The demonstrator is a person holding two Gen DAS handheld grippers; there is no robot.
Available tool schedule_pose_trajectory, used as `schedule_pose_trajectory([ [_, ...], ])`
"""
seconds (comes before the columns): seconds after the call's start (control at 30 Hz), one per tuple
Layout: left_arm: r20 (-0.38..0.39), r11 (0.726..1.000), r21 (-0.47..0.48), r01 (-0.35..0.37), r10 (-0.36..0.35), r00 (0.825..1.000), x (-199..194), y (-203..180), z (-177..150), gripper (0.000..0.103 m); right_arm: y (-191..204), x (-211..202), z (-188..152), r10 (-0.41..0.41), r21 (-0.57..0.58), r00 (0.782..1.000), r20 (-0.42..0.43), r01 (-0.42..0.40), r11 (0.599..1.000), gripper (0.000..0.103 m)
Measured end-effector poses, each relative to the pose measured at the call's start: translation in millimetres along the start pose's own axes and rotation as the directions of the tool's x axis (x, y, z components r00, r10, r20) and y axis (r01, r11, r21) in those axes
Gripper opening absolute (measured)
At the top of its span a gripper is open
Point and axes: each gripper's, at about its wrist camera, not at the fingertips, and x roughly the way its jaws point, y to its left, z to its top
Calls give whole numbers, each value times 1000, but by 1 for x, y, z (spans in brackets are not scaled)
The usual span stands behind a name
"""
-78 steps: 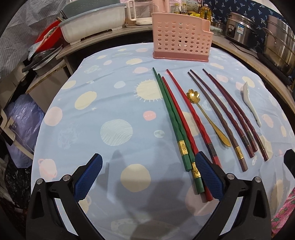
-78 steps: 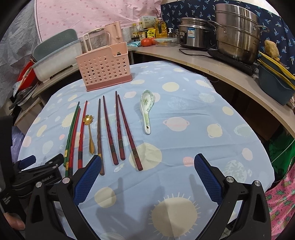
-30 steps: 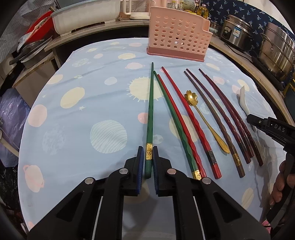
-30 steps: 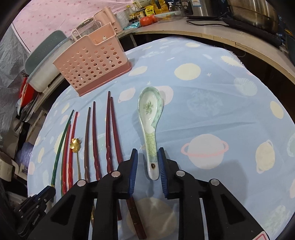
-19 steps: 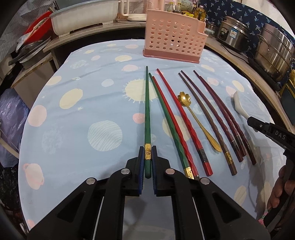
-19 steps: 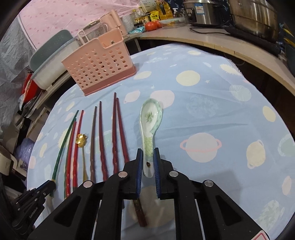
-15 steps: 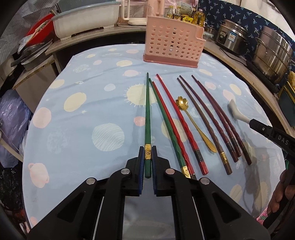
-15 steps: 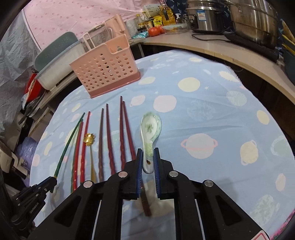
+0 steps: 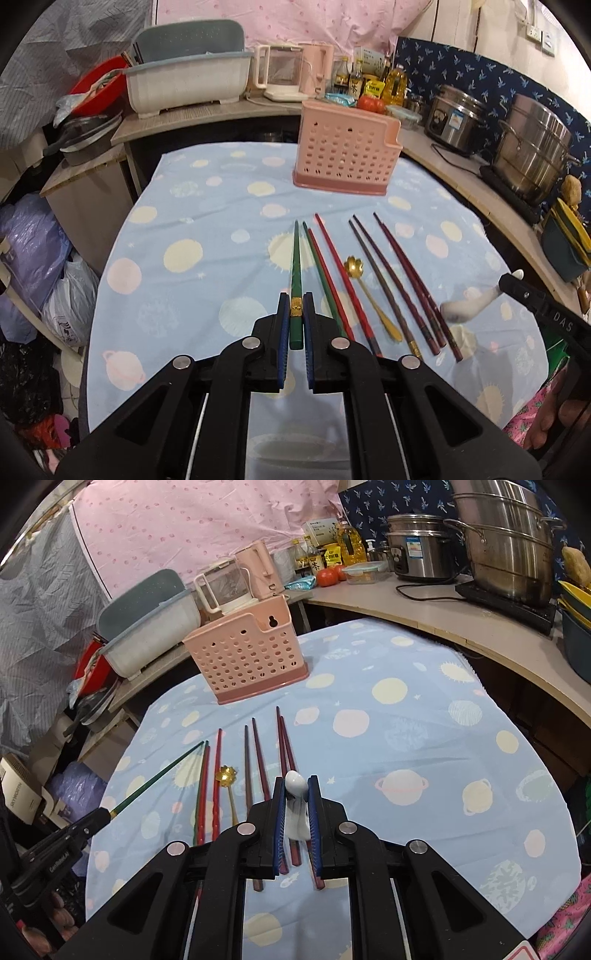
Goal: Organize utensils
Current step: 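Lift the spoon with the right tool while the left tool lifts the green chopstick toward the pink holder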
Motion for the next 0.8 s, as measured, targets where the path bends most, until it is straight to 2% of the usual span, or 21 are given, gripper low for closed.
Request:
schedule_pose_trajectory([
  [0.53, 117, 1000, 5, 5, -5, 993, -18, -3, 70, 7, 19, -12, 35, 50, -31, 998, 37, -49, 998, 11],
  [0.8, 185, 1000, 19, 16, -20, 983, -23, -8, 126, 7, 26, 1, 81, 74, -51, 996, 58, -71, 996, 11],
])
